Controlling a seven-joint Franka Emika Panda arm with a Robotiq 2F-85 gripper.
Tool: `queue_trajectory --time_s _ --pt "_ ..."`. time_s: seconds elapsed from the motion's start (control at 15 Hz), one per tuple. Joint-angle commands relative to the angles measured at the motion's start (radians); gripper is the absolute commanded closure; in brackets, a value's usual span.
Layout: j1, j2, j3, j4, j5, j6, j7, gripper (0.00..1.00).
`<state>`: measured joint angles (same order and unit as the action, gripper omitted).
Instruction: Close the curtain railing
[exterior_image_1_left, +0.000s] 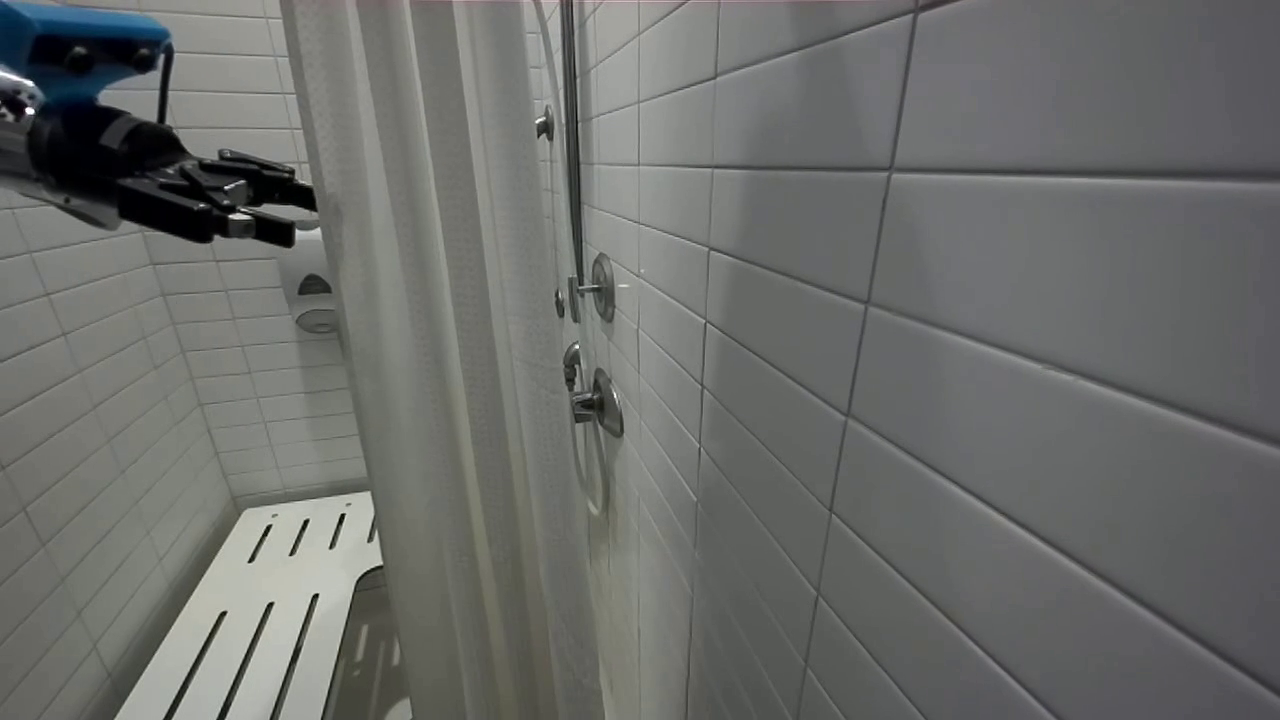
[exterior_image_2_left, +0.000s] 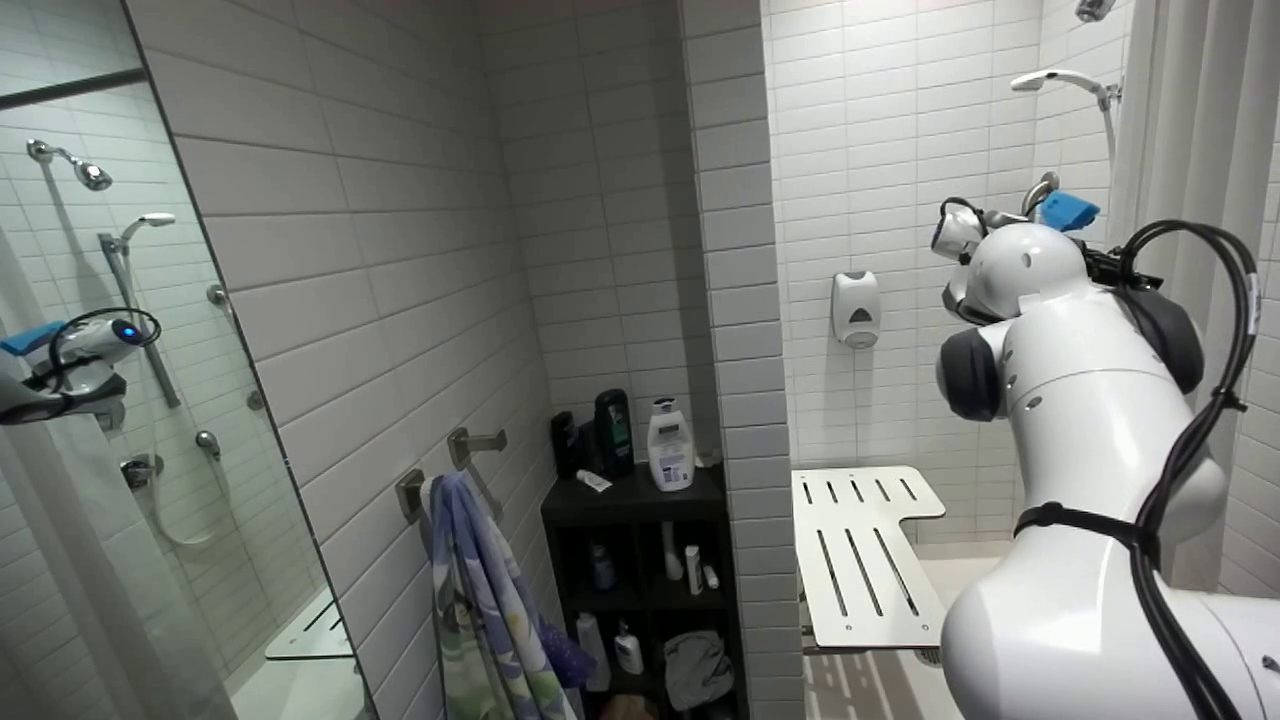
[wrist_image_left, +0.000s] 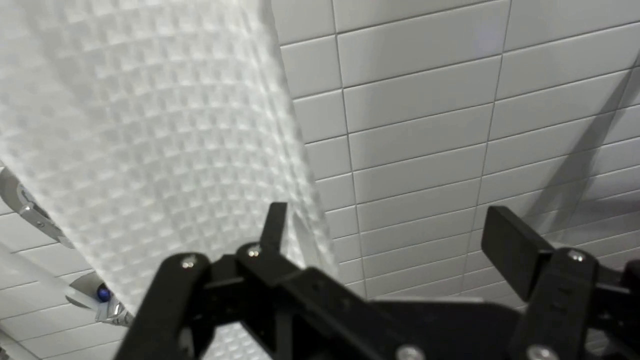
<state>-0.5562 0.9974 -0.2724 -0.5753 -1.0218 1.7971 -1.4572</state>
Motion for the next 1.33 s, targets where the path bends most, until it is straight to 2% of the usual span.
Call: queue_trajectory --time_s 0.0,0.2,0.27,0.33,0.4,0.47,0.53,1.0,1.13,1.2,1.27 --pt "-0.005 0.025 -0.039 0.045 0.021 0.028 -0.024 0.0" --pt "-0.006 0.026 -0.052 0.045 0.023 0.029 -0.021 0.0" --pt "-0.021 0.06 -0.034 0.104 0.015 0.01 -0.039 0.0" --pt "-0.008 0.031 -0.056 0.049 0.024 0.024 -0.021 0.0" --pt "-0.009 0.035 -0.057 0.055 0.025 0.024 -0.021 0.25" --pt "-0.009 0.036 -0.058 0.056 0.024 0.025 -0.019 0.26" --pt "-0.009 0.036 -0.059 0.057 0.024 0.026 -0.019 0.32" --pt "-0.009 0.036 -0.065 0.068 0.024 0.038 -0.02 0.88" --pt "-0.007 0.038 -0.066 0.073 0.023 0.039 -0.02 0.99" --pt "-0.006 0.039 -0.067 0.075 0.021 0.04 -0.02 0.89" --pt "-0.005 0.04 -0.068 0.078 0.021 0.04 -0.019 0.64"
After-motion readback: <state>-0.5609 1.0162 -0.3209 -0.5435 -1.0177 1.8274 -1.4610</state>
